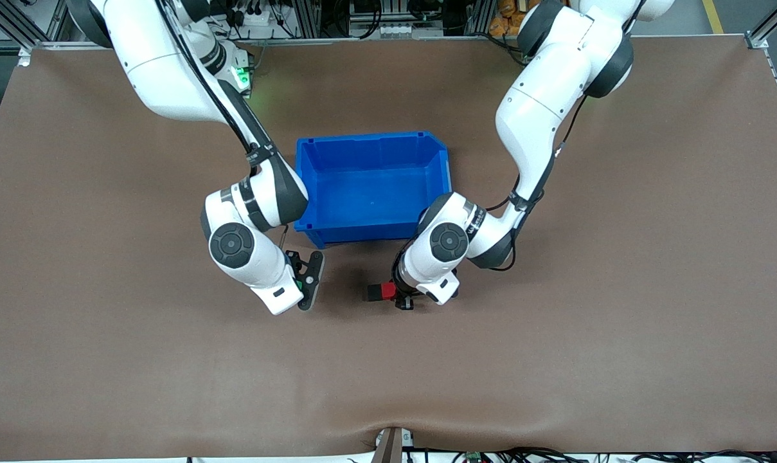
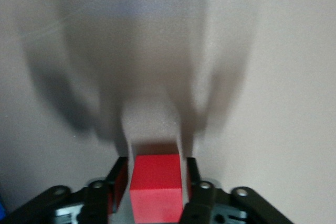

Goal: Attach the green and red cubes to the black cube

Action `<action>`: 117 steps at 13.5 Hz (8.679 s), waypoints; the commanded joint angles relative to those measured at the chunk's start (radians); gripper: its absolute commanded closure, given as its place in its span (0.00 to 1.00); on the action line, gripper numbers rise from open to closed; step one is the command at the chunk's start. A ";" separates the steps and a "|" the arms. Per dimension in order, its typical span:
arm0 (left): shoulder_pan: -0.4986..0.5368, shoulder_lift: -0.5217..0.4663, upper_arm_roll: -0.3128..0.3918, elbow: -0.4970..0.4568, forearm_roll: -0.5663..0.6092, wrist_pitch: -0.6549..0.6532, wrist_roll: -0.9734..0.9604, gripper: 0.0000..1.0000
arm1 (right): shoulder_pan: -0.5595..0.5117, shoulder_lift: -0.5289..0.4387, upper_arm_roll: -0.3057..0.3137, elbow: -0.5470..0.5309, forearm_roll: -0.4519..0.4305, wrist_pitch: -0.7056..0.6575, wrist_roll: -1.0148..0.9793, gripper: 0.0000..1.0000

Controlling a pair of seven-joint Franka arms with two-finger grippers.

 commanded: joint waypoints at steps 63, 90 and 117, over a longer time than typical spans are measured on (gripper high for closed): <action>0.615 -0.695 0.009 -0.016 -0.045 -0.680 0.848 0.00 | 0.183 0.321 -0.009 0.332 -0.013 0.099 0.068 0.00; 0.638 -0.791 0.019 -0.031 0.105 -1.025 1.882 0.00 | -0.137 0.013 -0.018 0.315 -0.002 -0.237 0.296 0.00; 0.598 -1.147 0.017 -0.508 0.154 -0.840 2.088 0.00 | -0.375 -0.786 -0.128 -0.102 -0.048 -0.757 0.912 0.00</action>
